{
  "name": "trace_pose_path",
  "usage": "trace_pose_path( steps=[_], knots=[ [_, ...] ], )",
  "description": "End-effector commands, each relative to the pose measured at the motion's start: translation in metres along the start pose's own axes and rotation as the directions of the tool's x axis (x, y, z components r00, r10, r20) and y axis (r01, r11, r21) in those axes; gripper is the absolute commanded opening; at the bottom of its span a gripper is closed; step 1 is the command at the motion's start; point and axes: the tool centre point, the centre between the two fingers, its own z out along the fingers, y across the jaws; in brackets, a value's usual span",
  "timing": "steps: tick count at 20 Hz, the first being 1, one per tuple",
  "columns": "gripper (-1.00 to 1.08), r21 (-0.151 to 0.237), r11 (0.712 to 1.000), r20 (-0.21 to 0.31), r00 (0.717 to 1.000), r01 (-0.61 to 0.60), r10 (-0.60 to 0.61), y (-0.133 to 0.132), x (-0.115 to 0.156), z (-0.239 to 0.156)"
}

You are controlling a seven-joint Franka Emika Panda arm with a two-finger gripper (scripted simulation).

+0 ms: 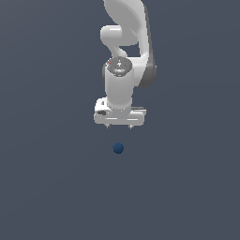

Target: Pick up the object and move it to a goal position.

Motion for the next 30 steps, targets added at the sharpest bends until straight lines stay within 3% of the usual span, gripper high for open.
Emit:
trace_pose_path(
  steps=[1,9,16,30],
  knots=[
    [1.00,0.000,1.000,0.000,1.000,0.000,0.000,0.000,0.000,0.000],
    [1.00,0.012,0.998,0.030,0.998,0.056,-0.056,-0.025,-0.013,0.002],
    [1.00,0.011,0.998,0.029,0.998,0.054,-0.055,-0.024,-0.013,0.001],
    [1.00,0.012,0.999,0.002,0.999,-0.036,0.036,-0.008,0.024,0.048]
  ],
)
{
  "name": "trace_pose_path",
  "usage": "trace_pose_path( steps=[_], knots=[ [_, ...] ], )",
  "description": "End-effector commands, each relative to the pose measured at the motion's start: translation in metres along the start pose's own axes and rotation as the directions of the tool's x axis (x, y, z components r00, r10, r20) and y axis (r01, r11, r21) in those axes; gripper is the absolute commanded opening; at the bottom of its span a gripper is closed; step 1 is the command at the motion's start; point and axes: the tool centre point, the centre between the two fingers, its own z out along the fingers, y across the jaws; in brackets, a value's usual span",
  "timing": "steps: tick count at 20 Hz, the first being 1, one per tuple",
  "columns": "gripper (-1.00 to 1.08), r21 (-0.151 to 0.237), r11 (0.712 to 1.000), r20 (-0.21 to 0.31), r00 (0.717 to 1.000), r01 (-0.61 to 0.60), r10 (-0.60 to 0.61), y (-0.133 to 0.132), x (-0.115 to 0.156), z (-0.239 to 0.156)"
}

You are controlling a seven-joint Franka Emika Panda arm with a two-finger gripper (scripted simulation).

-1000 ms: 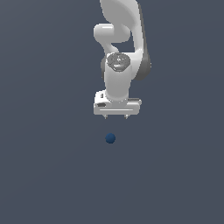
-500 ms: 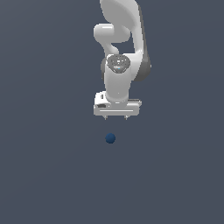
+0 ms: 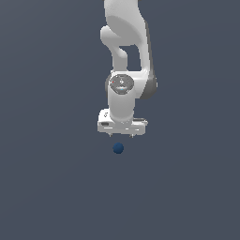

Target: Pick up the object and move it to a goal position.

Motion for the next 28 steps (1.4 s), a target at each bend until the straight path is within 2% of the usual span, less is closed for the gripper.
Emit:
trace_pose_path(
  steps=[1,10,17,28],
  knots=[
    [1.00,0.000,1.000,-0.007,1.000,-0.023,0.023,0.004,0.009,0.013],
    [1.00,-0.001,0.998,-0.022,0.998,-0.066,0.066,0.013,0.024,0.037],
    [1.00,-0.001,0.998,-0.020,0.998,-0.065,0.065,0.013,0.024,0.044],
    [1.00,-0.001,0.998,-0.022,0.997,-0.067,0.067,0.014,0.025,0.088]
  ],
)
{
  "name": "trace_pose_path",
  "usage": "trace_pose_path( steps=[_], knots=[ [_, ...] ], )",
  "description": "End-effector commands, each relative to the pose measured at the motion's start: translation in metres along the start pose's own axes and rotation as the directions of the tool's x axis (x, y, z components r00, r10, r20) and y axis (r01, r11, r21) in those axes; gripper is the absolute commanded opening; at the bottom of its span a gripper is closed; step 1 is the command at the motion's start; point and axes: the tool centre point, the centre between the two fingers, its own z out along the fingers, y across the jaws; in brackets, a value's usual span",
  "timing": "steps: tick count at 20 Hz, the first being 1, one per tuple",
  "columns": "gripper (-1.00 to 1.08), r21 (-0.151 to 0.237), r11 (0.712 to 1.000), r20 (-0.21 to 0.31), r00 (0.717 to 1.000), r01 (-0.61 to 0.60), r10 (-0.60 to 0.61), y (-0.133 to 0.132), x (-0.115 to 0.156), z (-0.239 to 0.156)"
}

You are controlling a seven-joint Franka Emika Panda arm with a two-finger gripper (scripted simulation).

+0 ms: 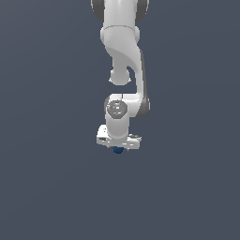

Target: Pick up the object and move it to a goal position.

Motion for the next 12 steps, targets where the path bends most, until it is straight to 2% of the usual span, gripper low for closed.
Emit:
trace_pose_path(
  steps=[1,2,3,12],
  knots=[
    [1.00,0.000,1.000,-0.002,1.000,0.000,0.000,-0.0002,0.0013,0.0034],
    [1.00,0.000,1.000,-0.002,1.000,0.000,0.000,-0.0002,0.0015,0.0034],
    [-1.00,0.000,1.000,-0.002,1.000,0.000,0.000,-0.0002,0.0015,0.0034],
    [-1.00,0.000,1.000,-0.002,1.000,0.000,0.000,-0.0002,0.0015,0.0034]
  ],
)
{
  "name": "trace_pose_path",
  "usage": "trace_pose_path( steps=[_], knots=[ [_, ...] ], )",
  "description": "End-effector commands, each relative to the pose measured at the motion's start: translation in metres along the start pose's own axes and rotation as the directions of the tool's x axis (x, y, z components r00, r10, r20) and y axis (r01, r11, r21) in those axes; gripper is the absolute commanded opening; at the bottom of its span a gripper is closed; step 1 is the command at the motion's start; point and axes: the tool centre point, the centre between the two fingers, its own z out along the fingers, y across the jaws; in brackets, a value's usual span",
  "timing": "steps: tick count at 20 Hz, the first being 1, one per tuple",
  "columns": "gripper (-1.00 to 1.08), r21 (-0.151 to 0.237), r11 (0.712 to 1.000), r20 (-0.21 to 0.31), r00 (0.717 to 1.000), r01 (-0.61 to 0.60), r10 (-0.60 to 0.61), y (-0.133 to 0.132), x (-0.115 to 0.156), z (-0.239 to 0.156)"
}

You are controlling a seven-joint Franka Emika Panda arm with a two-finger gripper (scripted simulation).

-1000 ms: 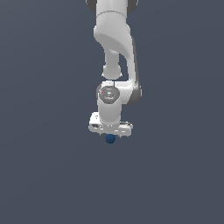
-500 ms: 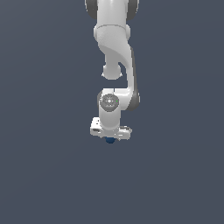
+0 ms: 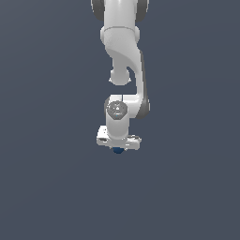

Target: Pick up the object and move it to a goal position.

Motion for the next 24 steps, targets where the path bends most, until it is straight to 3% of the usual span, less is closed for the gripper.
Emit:
trace_pose_path(
  steps=[1,6,11,24],
  knots=[
    [-1.00,0.000,1.000,0.000,1.000,0.000,0.000,0.000,0.000,0.000],
    [-1.00,0.000,1.000,0.000,1.000,0.000,0.000,-0.010,-0.001,0.000],
    [-1.00,0.000,1.000,0.000,1.000,0.000,0.000,-0.040,-0.004,-0.001],
    [-1.00,0.000,1.000,0.000,1.000,0.000,0.000,-0.184,-0.013,-0.004]
  ],
)
